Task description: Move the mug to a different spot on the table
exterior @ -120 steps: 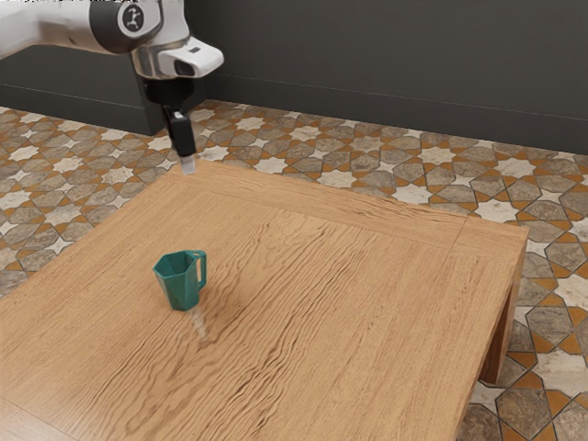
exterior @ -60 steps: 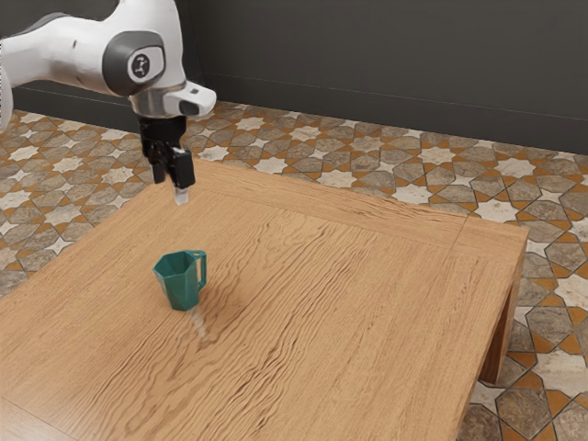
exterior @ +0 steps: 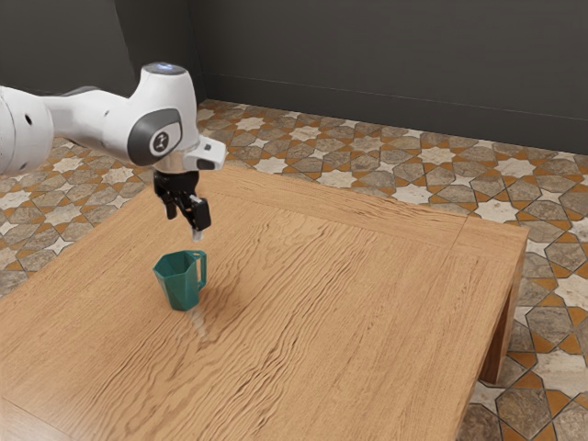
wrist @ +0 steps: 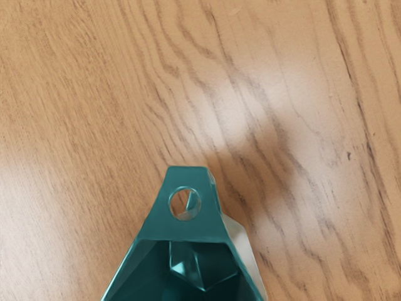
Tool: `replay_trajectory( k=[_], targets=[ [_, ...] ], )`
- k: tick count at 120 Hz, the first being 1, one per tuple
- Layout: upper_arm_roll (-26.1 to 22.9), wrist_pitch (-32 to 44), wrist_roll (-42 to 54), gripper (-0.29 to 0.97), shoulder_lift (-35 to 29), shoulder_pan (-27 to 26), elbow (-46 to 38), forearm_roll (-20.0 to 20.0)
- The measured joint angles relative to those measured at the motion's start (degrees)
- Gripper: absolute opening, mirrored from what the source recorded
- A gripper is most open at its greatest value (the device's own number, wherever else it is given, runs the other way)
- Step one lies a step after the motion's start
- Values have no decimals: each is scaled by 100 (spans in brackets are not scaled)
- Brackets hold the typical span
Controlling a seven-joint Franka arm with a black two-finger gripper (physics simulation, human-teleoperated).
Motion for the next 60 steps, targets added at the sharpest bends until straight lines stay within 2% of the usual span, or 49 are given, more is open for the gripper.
replay_trajectory(
  k=[12, 37, 60],
  targets=[
    [0, 214, -21, 66, 183, 65, 7, 36],
    [0, 644, 12, 48, 404, 81, -9, -113],
    [0, 835, 55, 47, 675, 79, -13, -193]
  ],
)
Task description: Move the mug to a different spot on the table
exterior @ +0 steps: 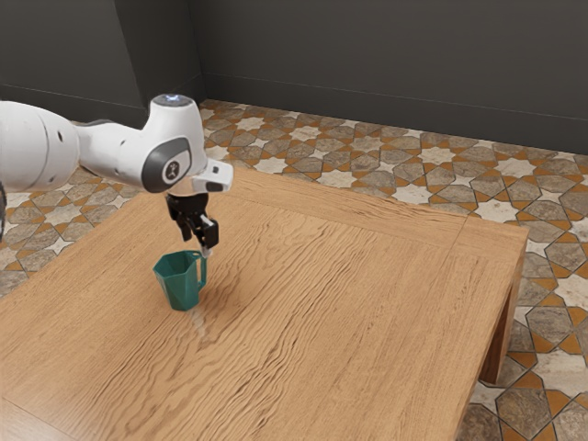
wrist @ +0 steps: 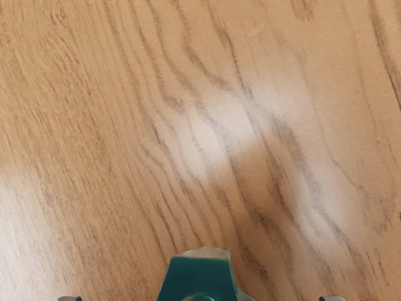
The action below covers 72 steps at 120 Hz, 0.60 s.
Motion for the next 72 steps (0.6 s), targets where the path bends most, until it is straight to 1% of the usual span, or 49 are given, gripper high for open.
replay_trajectory(
  k=[52, 59, 72],
  targets=[
    [0, 135, 19, 43, 434, 73, -18, -17],
    [0, 139, 17, 40, 460, 73, -16, -15],
    [0, 147, 9, 29, 480, 73, -14, 8]
  ],
)
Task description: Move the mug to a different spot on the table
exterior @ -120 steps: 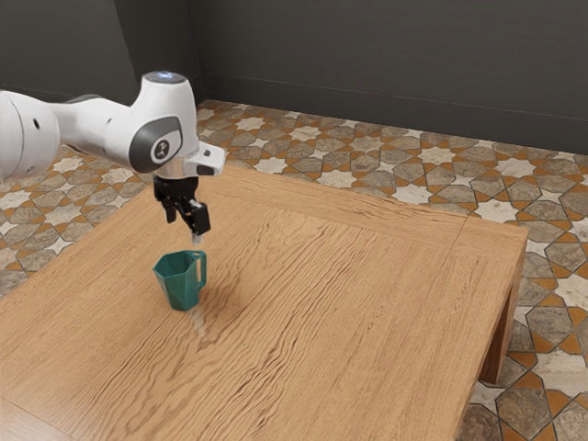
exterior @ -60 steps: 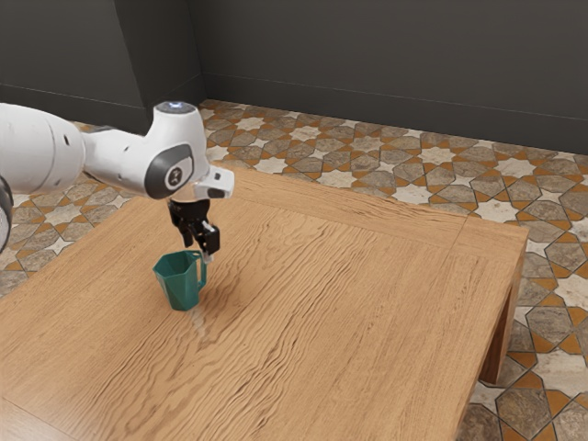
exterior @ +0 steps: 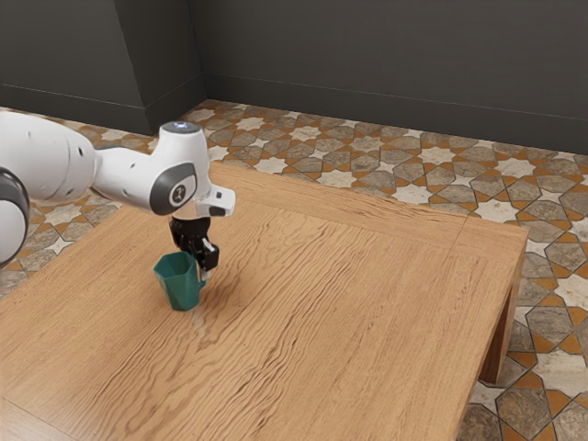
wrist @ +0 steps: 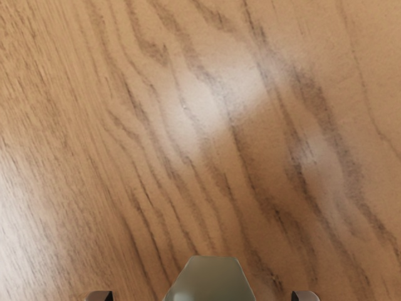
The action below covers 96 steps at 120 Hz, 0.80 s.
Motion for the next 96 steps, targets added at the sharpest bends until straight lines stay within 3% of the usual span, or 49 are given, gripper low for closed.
replay_trajectory(
  k=[31, 55, 77, 96],
  targets=[
    [2, 11, -184, 13, -94, -1, -2, 47],
    [-6, -235, -381, 5, -517, 1, 1, 51],
    [-9, -574, -598, 0, -617, -49, 172, -539],
    [-4, -927, -928, -3, -296, -206, 742, -724]
  ],
)
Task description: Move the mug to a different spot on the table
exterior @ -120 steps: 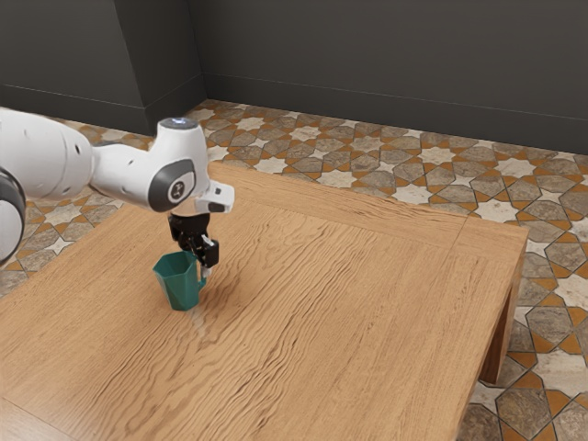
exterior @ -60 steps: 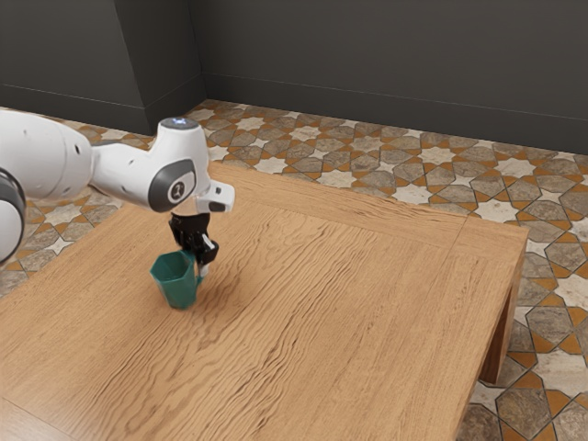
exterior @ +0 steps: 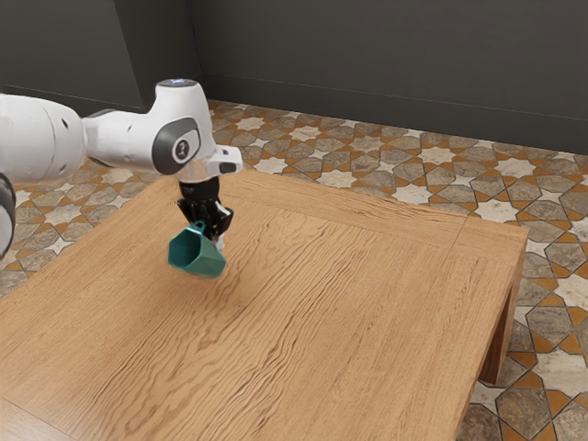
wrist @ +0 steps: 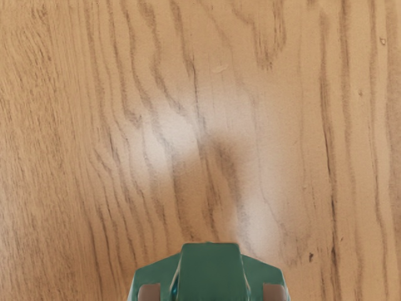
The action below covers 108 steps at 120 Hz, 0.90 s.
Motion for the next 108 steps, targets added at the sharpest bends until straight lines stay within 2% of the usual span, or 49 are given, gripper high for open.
replay_trajectory(
  k=[11, 26, 61, 93, 108],
  targets=[
    [3, -245, -237, -4, 185, -54, 271, -33],
    [108, -879, -620, -3, 772, -198, 982, -38],
    [267, -2032, -1360, -6, 1230, -296, 1657, -145],
    [254, -2475, -1820, -6, 1613, -372, 2114, -409],
    [272, -2554, -1987, -6, 1751, -356, 2211, -679]
  ],
)
